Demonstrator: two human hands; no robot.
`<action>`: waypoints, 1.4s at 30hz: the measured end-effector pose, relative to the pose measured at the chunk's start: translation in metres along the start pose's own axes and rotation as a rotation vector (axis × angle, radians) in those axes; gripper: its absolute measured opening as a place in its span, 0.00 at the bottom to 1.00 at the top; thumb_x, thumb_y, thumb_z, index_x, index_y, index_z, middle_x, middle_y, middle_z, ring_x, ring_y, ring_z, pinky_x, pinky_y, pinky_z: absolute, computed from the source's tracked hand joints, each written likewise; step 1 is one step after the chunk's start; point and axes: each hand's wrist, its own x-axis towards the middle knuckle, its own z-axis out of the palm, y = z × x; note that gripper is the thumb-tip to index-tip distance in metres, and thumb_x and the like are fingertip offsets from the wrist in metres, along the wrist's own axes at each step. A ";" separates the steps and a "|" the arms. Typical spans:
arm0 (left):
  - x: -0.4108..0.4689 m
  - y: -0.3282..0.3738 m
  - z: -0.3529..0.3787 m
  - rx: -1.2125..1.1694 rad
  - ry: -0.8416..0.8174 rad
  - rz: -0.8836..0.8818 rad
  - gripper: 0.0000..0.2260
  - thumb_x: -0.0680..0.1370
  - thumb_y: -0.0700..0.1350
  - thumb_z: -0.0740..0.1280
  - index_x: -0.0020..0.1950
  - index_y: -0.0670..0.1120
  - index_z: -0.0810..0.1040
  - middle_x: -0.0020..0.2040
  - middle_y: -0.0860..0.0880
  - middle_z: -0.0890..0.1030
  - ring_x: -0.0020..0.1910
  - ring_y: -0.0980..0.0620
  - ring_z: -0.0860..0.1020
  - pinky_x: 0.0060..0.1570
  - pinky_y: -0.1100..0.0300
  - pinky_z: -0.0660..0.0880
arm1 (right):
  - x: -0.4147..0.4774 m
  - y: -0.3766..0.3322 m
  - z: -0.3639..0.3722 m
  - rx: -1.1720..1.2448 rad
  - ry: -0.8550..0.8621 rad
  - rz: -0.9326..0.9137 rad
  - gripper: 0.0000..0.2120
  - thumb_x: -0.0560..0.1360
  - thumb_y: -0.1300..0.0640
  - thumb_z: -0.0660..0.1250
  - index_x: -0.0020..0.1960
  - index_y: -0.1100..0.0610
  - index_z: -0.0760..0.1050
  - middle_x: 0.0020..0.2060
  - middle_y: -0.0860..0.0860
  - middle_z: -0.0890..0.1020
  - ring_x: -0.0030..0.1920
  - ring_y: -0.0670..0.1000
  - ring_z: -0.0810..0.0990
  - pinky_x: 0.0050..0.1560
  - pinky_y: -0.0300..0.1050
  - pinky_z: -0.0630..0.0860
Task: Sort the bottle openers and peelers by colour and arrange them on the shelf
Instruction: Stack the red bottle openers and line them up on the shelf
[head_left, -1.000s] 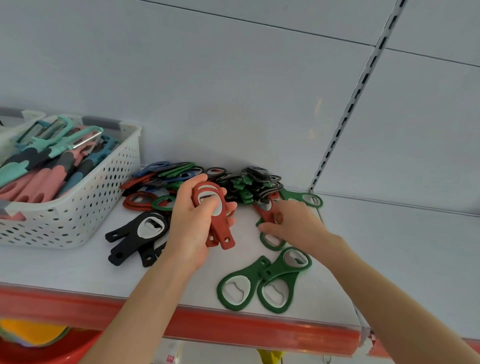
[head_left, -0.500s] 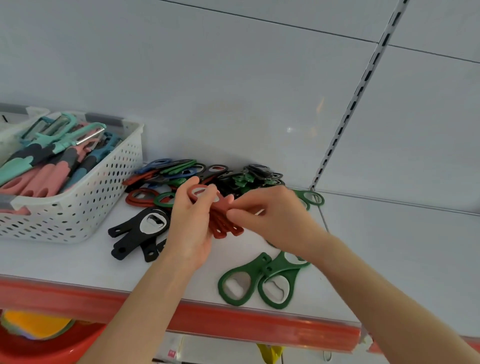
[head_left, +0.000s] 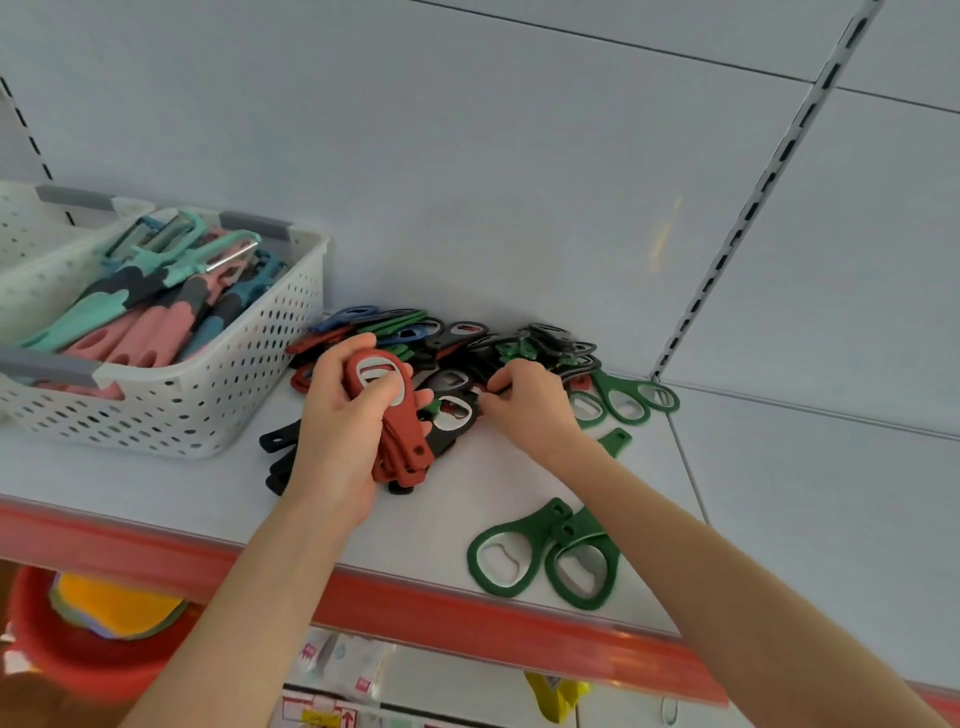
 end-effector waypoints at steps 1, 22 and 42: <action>0.000 0.001 0.000 0.008 -0.002 0.003 0.15 0.78 0.36 0.61 0.60 0.51 0.71 0.49 0.46 0.79 0.36 0.53 0.82 0.33 0.58 0.79 | -0.001 0.001 -0.005 0.081 0.012 0.026 0.10 0.74 0.62 0.64 0.51 0.67 0.76 0.43 0.61 0.82 0.44 0.59 0.79 0.50 0.53 0.77; -0.004 0.001 0.049 -0.152 -0.060 -0.091 0.14 0.76 0.33 0.61 0.58 0.47 0.70 0.50 0.41 0.77 0.34 0.52 0.83 0.29 0.61 0.77 | 0.027 0.052 -0.050 -0.035 -0.054 -0.008 0.24 0.79 0.44 0.53 0.71 0.54 0.63 0.68 0.56 0.70 0.68 0.57 0.68 0.65 0.46 0.64; -0.002 0.002 0.057 -0.146 -0.080 -0.050 0.14 0.77 0.32 0.60 0.58 0.46 0.69 0.46 0.41 0.77 0.35 0.49 0.81 0.31 0.59 0.78 | 0.031 0.082 -0.055 -0.217 -0.051 -0.058 0.13 0.76 0.55 0.63 0.59 0.57 0.76 0.53 0.56 0.81 0.54 0.56 0.77 0.55 0.48 0.74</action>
